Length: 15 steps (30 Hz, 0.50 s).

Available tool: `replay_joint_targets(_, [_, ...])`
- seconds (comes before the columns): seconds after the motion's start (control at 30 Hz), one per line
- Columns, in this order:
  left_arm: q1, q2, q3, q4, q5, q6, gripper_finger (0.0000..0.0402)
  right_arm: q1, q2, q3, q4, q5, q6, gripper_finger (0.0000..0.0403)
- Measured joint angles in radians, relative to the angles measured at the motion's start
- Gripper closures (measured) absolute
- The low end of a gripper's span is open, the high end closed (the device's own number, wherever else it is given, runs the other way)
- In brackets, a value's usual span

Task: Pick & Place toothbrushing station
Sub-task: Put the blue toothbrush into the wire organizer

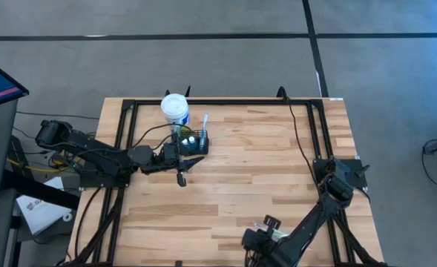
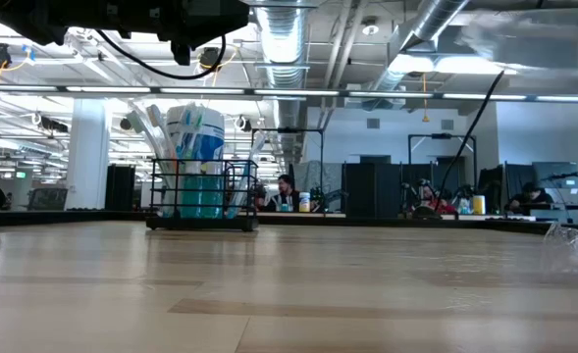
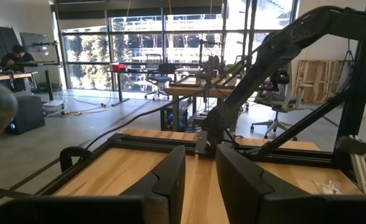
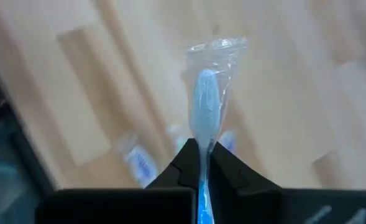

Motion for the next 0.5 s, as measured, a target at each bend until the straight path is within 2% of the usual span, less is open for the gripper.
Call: replay_joint_targets(0.5, [0.0, 0.0, 0.0, 0.0, 0.0, 0.0, 0.0316, -0.082, 0.0, 0.095, -0.109, 0.334, -0.079, 0.04])
